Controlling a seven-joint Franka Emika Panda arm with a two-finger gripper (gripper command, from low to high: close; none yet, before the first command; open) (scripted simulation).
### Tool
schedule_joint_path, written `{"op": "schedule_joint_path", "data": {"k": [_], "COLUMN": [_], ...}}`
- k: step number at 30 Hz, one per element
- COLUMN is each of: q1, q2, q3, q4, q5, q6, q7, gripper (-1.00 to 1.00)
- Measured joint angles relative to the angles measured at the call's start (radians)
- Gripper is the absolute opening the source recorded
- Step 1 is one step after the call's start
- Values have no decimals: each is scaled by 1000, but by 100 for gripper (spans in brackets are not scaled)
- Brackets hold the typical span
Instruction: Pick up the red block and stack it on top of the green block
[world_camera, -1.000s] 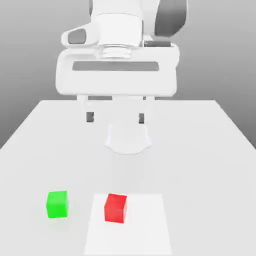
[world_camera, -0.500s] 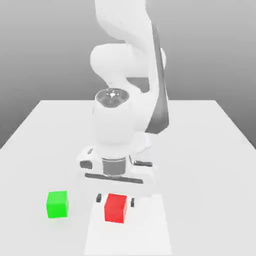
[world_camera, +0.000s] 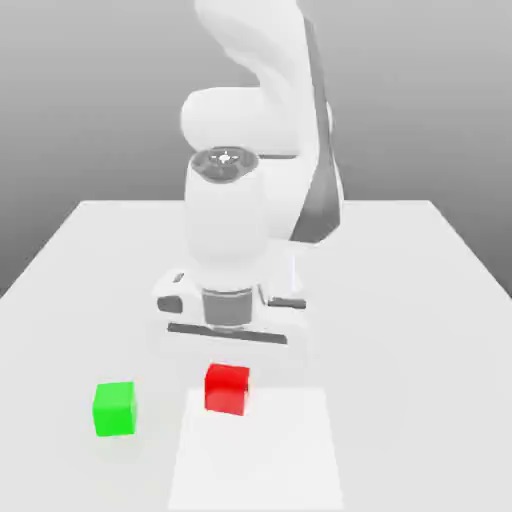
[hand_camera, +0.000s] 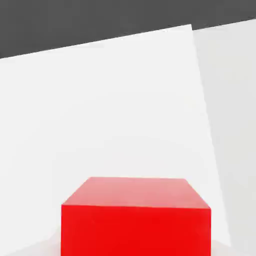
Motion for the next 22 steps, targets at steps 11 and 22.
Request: {"op": "schedule_joint_path", "data": {"k": [11,22], "q1": [-171,-191], "q2": [-62,127], "q3": [-146,-143], "q4": [42,60], "q5": [-19,90], "q6": [-103,63], "q7": [-485,-659], "gripper": [-100,100]}}
